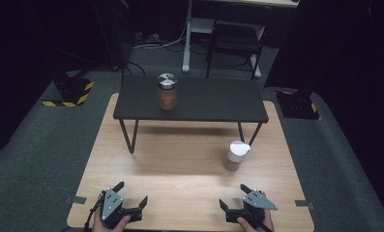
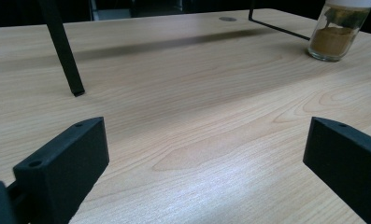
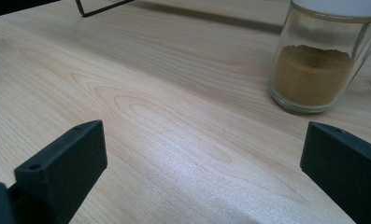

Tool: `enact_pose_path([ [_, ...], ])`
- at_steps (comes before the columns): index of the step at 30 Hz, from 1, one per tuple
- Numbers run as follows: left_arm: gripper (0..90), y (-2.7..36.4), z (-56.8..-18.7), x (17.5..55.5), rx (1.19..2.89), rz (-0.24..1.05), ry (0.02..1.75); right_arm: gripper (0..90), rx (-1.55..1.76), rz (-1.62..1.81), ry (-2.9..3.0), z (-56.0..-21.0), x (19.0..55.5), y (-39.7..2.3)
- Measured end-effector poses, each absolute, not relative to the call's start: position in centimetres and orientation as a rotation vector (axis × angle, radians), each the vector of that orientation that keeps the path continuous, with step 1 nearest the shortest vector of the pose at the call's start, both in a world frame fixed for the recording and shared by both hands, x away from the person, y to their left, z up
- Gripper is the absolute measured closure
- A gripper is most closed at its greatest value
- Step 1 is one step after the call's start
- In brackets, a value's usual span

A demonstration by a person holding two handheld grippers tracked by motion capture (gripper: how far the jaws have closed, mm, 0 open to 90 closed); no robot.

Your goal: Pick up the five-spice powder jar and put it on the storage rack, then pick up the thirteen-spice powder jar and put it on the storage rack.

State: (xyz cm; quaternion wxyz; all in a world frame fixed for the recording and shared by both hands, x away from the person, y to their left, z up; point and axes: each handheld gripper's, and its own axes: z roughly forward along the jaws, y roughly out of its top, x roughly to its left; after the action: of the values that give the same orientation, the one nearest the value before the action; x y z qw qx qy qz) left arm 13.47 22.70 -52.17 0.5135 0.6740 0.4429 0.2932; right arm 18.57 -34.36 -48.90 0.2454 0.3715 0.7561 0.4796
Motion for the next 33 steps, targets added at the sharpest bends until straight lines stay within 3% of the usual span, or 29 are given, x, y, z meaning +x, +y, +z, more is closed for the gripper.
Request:
enact_pose_path([
  [33,0.6,23.29,-52.56,13.45,1.605,0.69,1.033,0.3,0.993,1.287,2.053,-48.97,18.01,-33.72],
])
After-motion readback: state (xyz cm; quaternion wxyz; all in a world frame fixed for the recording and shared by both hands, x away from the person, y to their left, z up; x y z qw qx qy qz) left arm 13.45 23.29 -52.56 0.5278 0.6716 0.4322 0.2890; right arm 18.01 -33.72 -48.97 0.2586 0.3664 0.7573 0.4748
